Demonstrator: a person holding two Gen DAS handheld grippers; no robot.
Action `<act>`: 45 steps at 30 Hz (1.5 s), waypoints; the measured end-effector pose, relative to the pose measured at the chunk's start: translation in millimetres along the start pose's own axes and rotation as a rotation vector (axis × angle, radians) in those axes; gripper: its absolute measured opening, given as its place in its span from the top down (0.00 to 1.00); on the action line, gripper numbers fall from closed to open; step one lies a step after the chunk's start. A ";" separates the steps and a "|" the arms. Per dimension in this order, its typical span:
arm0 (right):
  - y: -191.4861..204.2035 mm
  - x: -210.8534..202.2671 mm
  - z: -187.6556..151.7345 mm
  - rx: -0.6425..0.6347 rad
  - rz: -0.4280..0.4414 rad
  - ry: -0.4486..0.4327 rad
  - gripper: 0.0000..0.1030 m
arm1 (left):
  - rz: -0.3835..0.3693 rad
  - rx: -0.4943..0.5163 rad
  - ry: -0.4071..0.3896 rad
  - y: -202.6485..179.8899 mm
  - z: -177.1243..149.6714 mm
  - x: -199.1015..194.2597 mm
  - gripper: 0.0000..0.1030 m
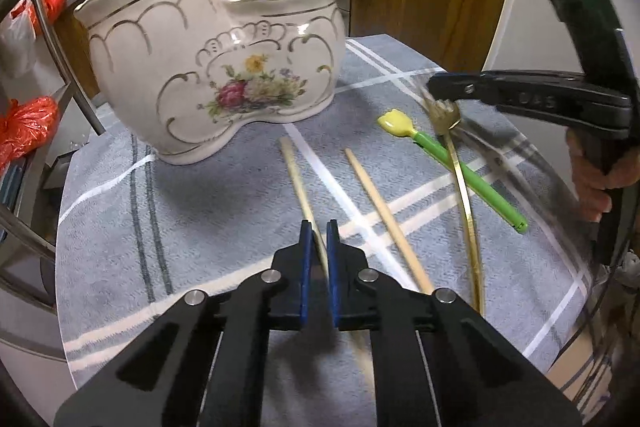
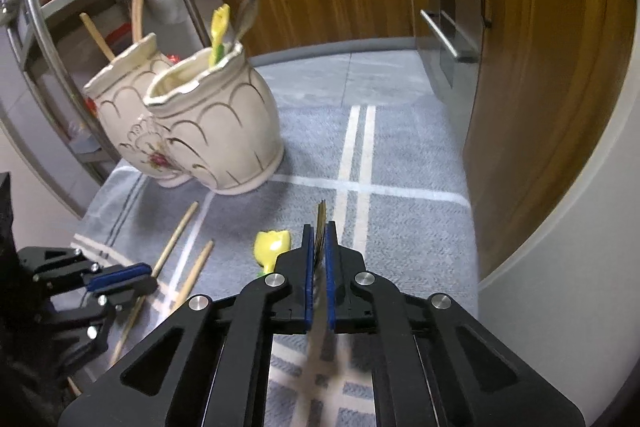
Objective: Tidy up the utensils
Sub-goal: 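Lift the chopstick with the left tool while the right lifts the gold fork, then lower the chopstick into the tall cup while the right lowers the fork into the short cup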
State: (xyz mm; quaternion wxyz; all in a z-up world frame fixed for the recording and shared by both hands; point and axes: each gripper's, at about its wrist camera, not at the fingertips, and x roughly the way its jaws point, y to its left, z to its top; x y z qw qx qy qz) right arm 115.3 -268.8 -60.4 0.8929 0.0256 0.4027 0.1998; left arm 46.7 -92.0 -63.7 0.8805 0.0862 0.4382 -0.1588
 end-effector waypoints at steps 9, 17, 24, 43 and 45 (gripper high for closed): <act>12.3 -54.5 2.2 -0.032 -0.012 -0.157 0.97 | -0.057 -0.009 -0.067 22.2 -12.5 -23.9 0.96; 33.7 -91.5 -0.1 -0.087 -0.071 -0.286 0.97 | -0.121 0.023 -0.238 28.8 -31.3 -57.5 0.96; 47.4 -105.8 0.9 -0.103 -0.071 -0.327 0.97 | -0.108 0.039 -0.297 30.6 -33.9 -65.6 0.96; 77.4 -131.5 68.5 -0.110 -0.089 -0.504 0.97 | -0.066 -0.026 -0.613 81.0 30.6 -121.3 0.96; 76.9 -134.0 76.8 -0.099 -0.086 -0.517 0.97 | -0.072 -0.064 -0.634 93.0 48.3 -120.0 0.96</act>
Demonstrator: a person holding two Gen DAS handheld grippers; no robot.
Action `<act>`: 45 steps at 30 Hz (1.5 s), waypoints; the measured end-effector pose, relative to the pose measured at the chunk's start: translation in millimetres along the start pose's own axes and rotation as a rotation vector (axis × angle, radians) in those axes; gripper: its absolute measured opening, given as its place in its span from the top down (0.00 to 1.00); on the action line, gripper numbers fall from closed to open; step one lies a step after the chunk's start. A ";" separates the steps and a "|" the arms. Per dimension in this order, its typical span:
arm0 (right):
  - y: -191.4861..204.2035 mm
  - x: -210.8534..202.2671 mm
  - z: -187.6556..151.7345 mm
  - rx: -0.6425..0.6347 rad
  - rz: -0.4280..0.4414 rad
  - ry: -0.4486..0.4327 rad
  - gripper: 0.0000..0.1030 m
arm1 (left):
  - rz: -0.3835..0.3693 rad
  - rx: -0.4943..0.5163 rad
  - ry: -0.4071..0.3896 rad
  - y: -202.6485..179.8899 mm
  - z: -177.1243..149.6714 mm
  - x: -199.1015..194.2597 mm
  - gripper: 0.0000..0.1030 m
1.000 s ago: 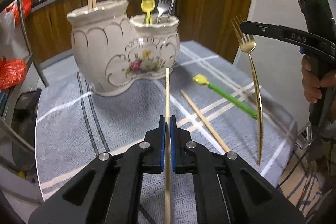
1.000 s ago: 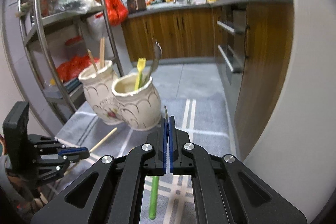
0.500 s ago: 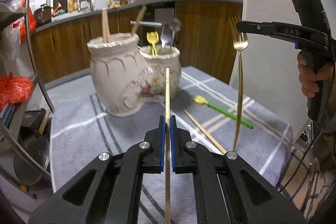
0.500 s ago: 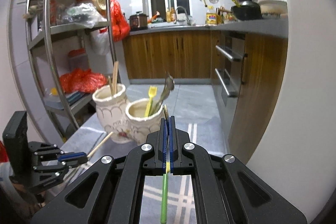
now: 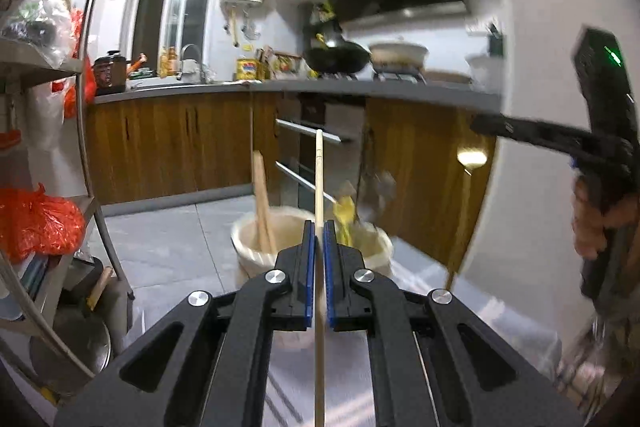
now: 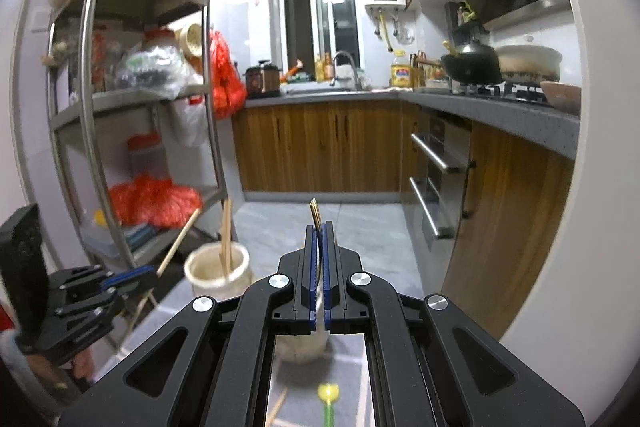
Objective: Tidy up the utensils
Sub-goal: 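Lower the chopstick into the tall cup while the right lowers the fork into the short cup, then open both tools to release the chopstick and the gold fork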
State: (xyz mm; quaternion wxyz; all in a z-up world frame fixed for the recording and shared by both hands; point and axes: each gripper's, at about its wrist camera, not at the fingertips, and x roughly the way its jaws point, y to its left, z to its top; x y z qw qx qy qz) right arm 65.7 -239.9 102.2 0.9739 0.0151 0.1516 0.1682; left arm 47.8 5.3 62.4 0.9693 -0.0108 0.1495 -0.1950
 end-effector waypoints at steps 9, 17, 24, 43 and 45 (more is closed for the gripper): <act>-10.2 19.2 31.6 0.048 -0.096 -0.076 0.97 | 0.030 -0.119 -0.114 39.0 42.7 49.4 0.96; -8.4 34.2 29.2 0.022 -0.206 -0.142 0.97 | 0.075 -0.193 -0.156 44.0 41.5 77.1 0.96; -6.0 48.3 15.3 0.007 -0.247 -0.135 0.97 | 0.149 -0.177 -0.193 38.5 36.0 89.9 0.96; 0.8 73.8 -30.6 -0.024 -0.213 -0.018 0.97 | 0.174 -0.036 -0.005 31.4 -16.6 61.0 0.96; 1.4 76.0 -33.7 -0.022 -0.209 -0.004 0.97 | 0.179 -0.005 0.008 27.1 -19.7 60.0 0.96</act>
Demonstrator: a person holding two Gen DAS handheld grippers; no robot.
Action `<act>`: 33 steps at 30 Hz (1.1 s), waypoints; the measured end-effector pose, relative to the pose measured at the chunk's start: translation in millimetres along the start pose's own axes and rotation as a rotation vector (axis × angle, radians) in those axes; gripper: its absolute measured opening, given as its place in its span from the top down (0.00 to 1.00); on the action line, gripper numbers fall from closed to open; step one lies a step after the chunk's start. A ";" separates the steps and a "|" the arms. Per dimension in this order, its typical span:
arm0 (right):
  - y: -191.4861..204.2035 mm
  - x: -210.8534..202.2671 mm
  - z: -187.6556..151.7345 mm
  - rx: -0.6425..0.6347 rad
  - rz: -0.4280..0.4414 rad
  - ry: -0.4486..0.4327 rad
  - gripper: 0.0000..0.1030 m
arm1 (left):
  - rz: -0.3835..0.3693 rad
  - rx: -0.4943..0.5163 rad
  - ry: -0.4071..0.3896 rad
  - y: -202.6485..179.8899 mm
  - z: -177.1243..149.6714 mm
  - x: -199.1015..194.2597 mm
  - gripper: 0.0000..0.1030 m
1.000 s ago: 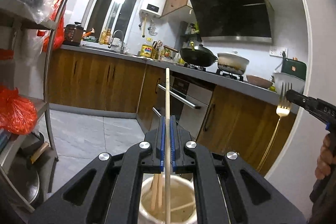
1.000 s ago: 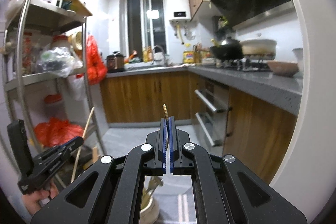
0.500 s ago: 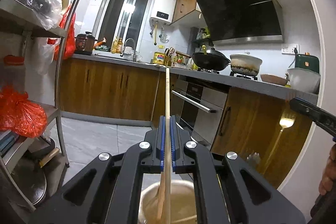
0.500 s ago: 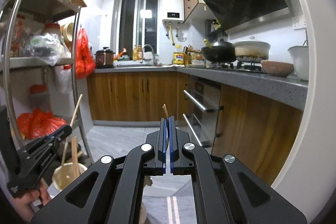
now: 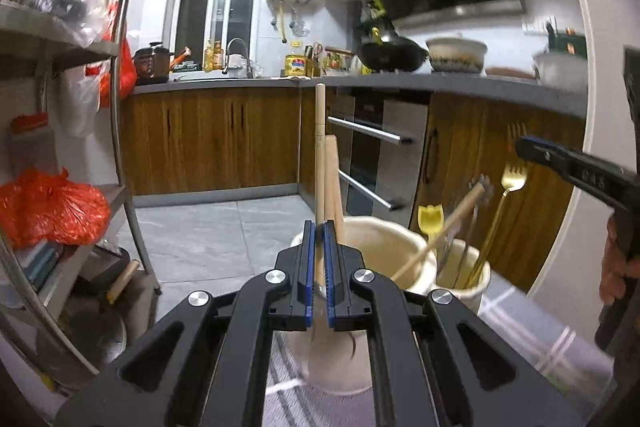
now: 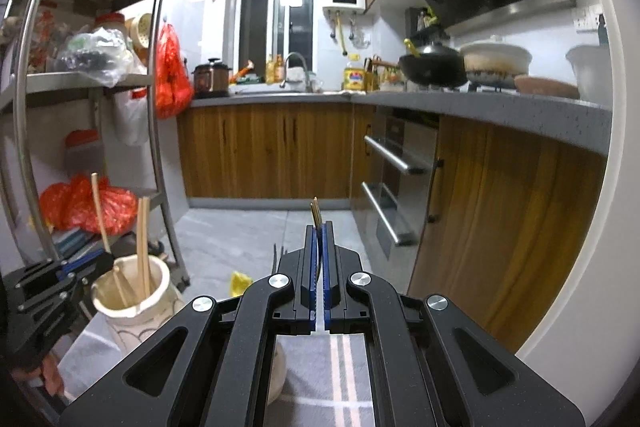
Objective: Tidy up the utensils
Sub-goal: 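Open both tools to release the chopstick and the gold fork, then withdraw both tools from the holder toward the last loose utensils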
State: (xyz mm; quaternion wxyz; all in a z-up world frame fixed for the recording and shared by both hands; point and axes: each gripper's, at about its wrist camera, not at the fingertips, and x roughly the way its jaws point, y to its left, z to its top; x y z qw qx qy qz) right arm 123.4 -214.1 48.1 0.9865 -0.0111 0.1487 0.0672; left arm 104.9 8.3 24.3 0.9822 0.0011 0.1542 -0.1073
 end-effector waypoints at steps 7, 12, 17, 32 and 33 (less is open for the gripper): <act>-0.6 6.3 -1.9 0.010 0.003 0.034 0.96 | 0.004 -0.005 0.032 0.3 0.7 2.3 0.95; -3.6 5.1 -1.8 0.020 0.022 0.039 0.82 | 0.014 -0.004 0.028 0.9 2.6 0.6 0.73; -6.6 -1.4 -2.4 0.032 0.043 0.030 0.60 | 0.021 -0.006 0.029 2.2 2.8 -4.1 0.62; -32.4 -27.0 -23.1 0.107 0.064 0.063 0.05 | 0.031 -0.052 0.065 13.7 -10.3 -41.0 0.05; -33.4 -28.8 -25.0 0.108 0.062 0.066 0.05 | 0.033 -0.051 0.068 13.7 -12.1 -44.3 0.05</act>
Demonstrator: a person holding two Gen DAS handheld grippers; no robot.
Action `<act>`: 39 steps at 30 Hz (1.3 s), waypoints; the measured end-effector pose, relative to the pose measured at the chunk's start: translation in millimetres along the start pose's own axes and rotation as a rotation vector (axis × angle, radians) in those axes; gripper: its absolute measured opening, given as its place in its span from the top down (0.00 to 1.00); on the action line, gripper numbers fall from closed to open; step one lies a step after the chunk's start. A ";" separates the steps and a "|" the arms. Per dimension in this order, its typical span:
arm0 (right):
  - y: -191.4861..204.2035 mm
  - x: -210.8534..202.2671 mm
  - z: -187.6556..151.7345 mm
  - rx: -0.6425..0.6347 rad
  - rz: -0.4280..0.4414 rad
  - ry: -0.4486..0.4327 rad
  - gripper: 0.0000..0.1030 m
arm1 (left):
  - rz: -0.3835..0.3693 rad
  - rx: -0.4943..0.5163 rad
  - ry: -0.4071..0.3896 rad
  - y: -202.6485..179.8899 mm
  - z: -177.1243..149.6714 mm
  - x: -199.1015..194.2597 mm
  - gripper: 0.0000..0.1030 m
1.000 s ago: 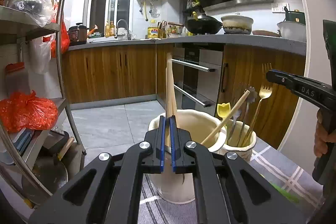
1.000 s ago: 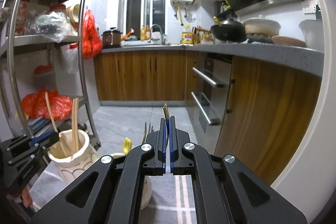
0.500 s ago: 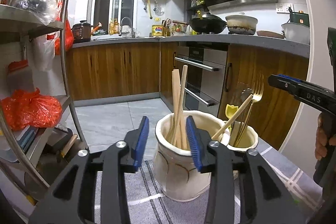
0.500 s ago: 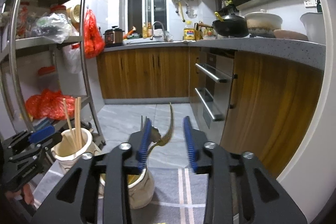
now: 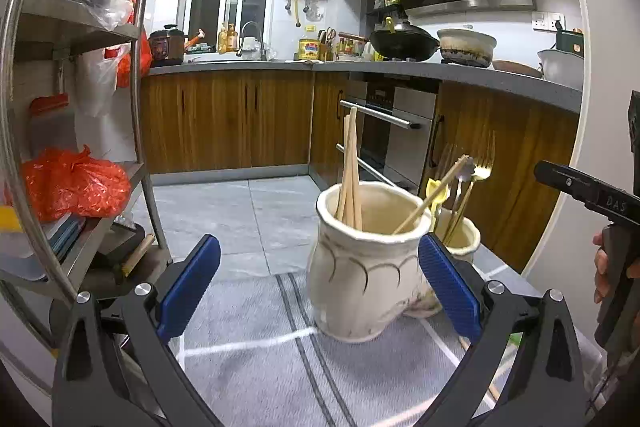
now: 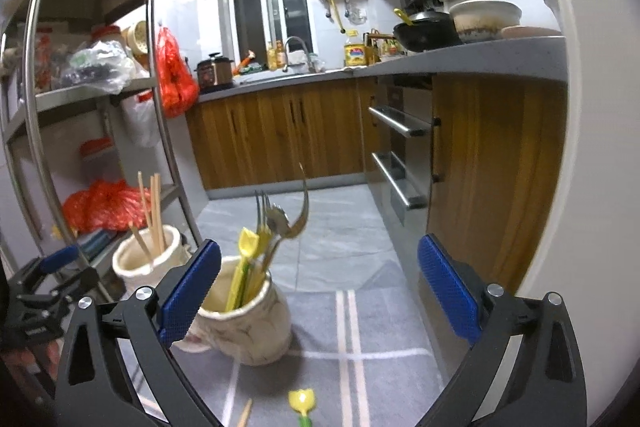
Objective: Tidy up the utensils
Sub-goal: 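Withdraw both tools from the holder toward the last loose utensils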
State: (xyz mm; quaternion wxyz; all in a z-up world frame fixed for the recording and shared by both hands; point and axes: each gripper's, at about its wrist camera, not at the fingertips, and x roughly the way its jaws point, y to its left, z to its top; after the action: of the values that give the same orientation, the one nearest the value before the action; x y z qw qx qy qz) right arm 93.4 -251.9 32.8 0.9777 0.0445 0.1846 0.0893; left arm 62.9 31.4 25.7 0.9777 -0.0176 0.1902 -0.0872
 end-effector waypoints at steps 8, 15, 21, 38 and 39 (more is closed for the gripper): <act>-3.3 -10.9 -19.4 -0.024 -0.014 0.054 0.05 | -0.008 0.015 0.051 -5.3 -13.4 -17.4 0.05; -6.0 -17.4 -38.6 -0.053 -0.024 0.112 0.05 | -0.019 0.028 0.101 -10.9 -26.6 -25.9 0.05; -10.2 -21.3 -47.9 -0.059 -0.015 0.149 0.05 | -0.027 0.037 0.149 -17.2 -39.4 -25.1 0.05; -7.5 -6.8 -79.4 -0.133 -0.009 0.284 0.05 | -0.093 0.088 0.251 -40.2 -61.9 -20.2 0.05; -7.3 -5.8 -81.1 -0.136 -0.007 0.292 0.05 | -0.096 0.095 0.257 -42.1 -63.2 -19.7 0.05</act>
State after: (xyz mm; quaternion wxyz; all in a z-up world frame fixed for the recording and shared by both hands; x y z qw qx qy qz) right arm 59.3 -255.7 -41.3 0.9416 -0.0357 0.3183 0.1034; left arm 14.4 -6.6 -22.7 0.9397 0.0308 0.3086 -0.1443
